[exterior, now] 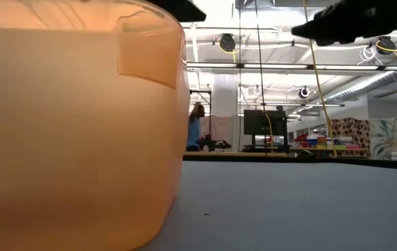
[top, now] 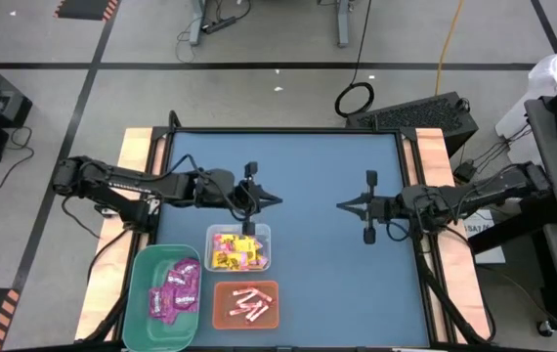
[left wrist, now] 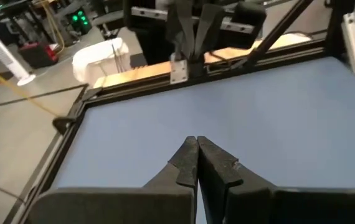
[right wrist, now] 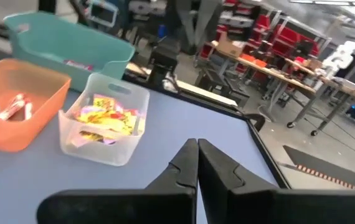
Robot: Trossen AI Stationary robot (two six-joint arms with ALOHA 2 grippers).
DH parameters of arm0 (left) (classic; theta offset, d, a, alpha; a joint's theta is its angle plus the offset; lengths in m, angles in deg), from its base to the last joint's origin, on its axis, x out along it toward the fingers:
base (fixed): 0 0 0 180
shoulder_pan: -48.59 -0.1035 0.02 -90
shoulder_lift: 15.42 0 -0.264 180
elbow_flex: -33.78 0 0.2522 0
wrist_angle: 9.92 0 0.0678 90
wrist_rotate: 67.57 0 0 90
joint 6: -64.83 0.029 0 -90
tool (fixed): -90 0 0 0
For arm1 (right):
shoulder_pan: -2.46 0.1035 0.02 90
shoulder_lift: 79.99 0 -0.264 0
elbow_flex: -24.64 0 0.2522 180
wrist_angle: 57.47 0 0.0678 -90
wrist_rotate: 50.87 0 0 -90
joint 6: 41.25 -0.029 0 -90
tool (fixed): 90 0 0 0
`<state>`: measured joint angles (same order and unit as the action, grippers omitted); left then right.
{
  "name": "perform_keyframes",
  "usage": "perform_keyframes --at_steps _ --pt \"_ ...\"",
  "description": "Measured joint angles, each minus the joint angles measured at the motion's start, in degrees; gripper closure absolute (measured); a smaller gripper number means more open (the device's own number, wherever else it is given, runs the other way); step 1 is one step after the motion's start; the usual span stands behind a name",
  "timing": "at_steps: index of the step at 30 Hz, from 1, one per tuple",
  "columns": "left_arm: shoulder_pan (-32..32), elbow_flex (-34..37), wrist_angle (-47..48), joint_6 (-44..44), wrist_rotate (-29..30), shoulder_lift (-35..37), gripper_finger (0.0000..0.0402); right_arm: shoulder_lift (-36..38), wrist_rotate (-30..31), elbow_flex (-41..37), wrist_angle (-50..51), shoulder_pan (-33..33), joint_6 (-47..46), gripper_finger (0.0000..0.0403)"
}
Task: Sort candy
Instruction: Return to Home Position
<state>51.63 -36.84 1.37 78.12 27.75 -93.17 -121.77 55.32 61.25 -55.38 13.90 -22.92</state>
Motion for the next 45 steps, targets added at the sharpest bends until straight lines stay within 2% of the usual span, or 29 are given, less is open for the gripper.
perform_keyframes --at_steps 7,14,21,33,45 --pt "-1.9 8.0 -6.4 -3.6 0.0 3.0 0.0393 0.9 0.1 -8.4 -11.7 -1.7 -6.4 0.0402" --pt "-2.0 16.7 -12.7 -5.9 1.5 10.0 0.0393 0.9 0.1 -15.1 -20.4 -1.7 -9.1 0.0402" --pt "-2.9 25.0 -17.5 -8.1 2.3 14.6 0.0393 0.9 0.2 -17.7 -20.7 -1.7 -10.9 0.0403" --pt "-3.1 38.0 -33.6 -9.2 1.9 14.7 0.0393 1.0 0.0 -22.0 -22.8 -1.7 -14.7 0.0403" --pt "-3.1 46.0 -36.3 -14.2 5.7 18.6 0.0393 1.0 0.0 -22.1 -22.8 -1.6 -14.1 0.0403"
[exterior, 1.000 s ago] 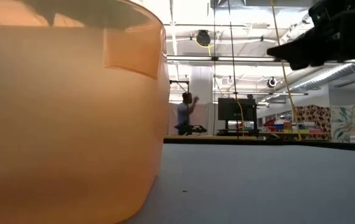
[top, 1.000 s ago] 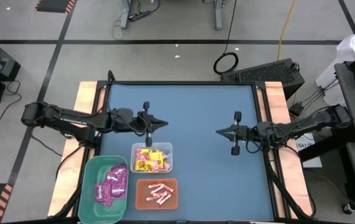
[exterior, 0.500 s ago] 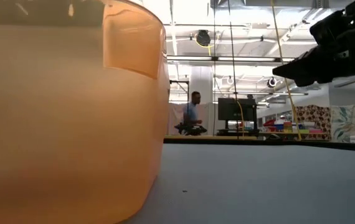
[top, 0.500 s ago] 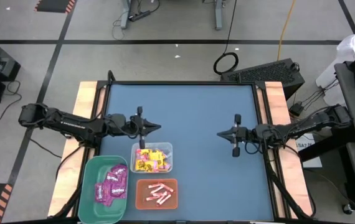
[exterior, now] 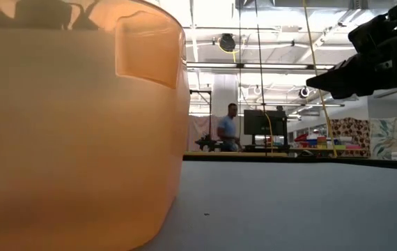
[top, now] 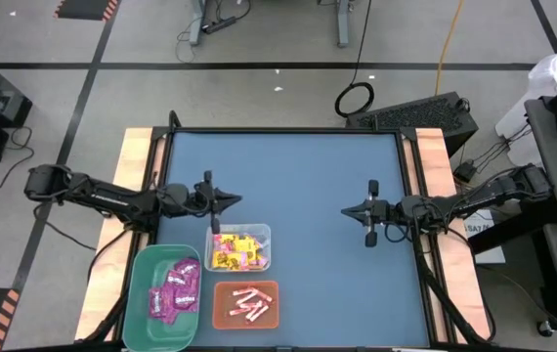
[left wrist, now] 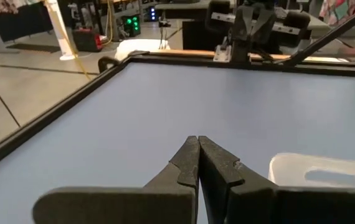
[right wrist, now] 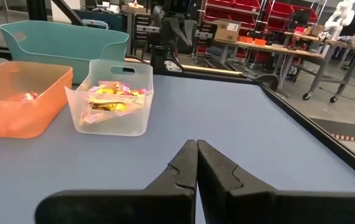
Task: Sort candy
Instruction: Return to Home Position
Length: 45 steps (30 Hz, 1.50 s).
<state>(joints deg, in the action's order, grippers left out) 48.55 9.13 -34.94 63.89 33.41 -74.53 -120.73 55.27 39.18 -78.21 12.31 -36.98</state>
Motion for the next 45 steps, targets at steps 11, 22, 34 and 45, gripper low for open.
perform_keyframes --at_steps 11,22,34,45 --pt "0.1 7.1 -0.5 -1.8 3.0 9.4 0.0393 0.4 0.0 0.0 -0.3 0.0 0.9 0.0403" --pt "1.0 10.5 -0.8 -2.4 4.2 15.7 0.0393 1.1 -0.7 0.0 -1.9 0.0 2.8 0.0403" --pt "2.8 10.5 5.8 -1.7 4.5 20.8 0.0393 17.0 -2.7 0.0 11.2 0.0 0.8 0.0403" --pt "2.8 10.6 8.9 -1.7 4.7 24.6 0.0393 31.9 -6.0 0.0 25.3 0.0 3.7 0.0403"
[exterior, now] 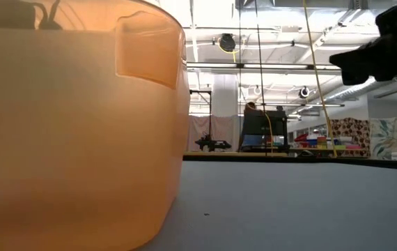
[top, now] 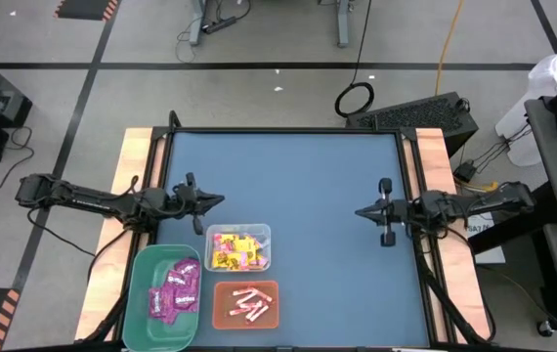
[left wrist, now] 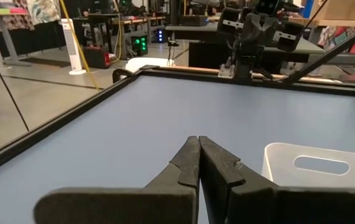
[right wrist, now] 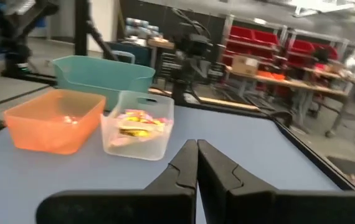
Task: Sort candy
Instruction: Return to Home Position
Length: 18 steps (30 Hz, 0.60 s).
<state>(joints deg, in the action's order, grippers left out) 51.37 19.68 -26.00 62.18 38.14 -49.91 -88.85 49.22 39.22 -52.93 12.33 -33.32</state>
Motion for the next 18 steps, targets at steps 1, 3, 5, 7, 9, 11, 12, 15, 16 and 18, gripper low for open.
perform_keyframes --at_steps 1,3,5,7,9,11,12,15,16,18 --pt "0.0 0.0 0.1 0.0 0.0 0.2 0.0393 1.3 -0.9 0.0 1.1 0.0 0.7 0.0403" --pt "0.0 0.0 0.1 -0.1 0.0 0.2 0.0393 4.2 -1.3 0.0 4.1 0.0 1.3 0.0403" --pt "0.0 0.0 0.1 -0.4 0.0 0.2 0.0393 7.3 -1.2 0.0 6.8 0.0 1.4 0.0403" --pt "0.0 0.0 0.1 -0.5 0.3 0.2 0.0393 8.9 -2.2 0.1 6.4 0.0 2.0 0.0403" --pt "0.0 0.0 -0.2 -0.5 0.4 0.2 0.0393 8.8 -4.3 0.0 6.3 0.0 3.8 0.0403" --pt "0.0 0.0 -1.3 -0.5 0.4 0.2 0.0393 8.8 -4.7 0.0 6.3 -0.3 4.4 0.0403" --pt "0.0 0.0 -1.7 -0.5 0.4 0.2 0.0393 8.8 -4.4 0.0 6.3 -0.6 4.3 0.0403" --pt "0.0 0.0 -2.5 0.0 -0.1 0.2 0.0393 8.8 -5.4 0.0 5.9 -2.0 3.9 0.0403" --pt "0.0 0.0 -2.6 0.0 -0.1 0.2 0.0393 8.8 -6.6 0.0 5.9 -2.5 3.9 0.0403" --pt "0.0 0.0 -2.8 0.2 -0.1 0.2 0.0393 8.8 -8.8 0.0 6.0 -3.7 3.9 0.0403"
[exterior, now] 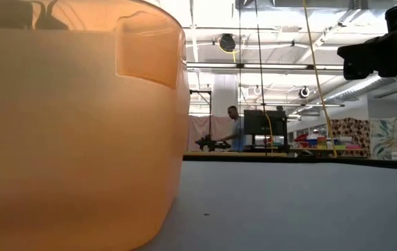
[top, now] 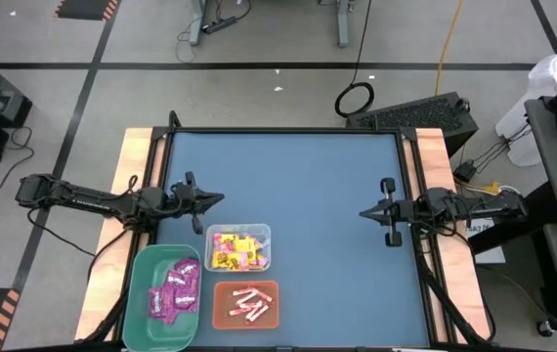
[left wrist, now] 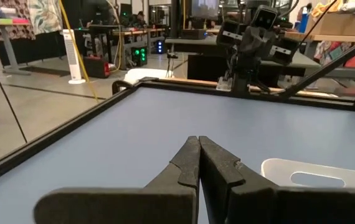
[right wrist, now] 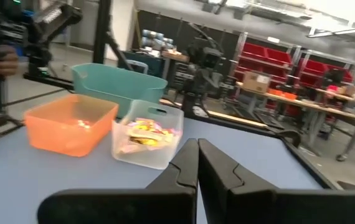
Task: Sort candy
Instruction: Return to Home Position
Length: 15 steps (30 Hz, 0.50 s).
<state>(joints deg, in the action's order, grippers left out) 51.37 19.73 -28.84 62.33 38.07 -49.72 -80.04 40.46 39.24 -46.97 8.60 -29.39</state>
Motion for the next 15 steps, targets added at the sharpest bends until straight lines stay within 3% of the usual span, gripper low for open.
perform_keyframes --at_steps 7,15 --pt "0.0 0.0 0.4 0.0 -0.4 0.0 0.0393 0.0 -0.3 0.0 0.2 -4.8 -2.2 0.0403" --pt "0.0 0.0 0.9 -0.1 -0.4 0.0 0.0393 -0.6 -0.2 0.0 2.2 -5.1 -3.7 0.0403"
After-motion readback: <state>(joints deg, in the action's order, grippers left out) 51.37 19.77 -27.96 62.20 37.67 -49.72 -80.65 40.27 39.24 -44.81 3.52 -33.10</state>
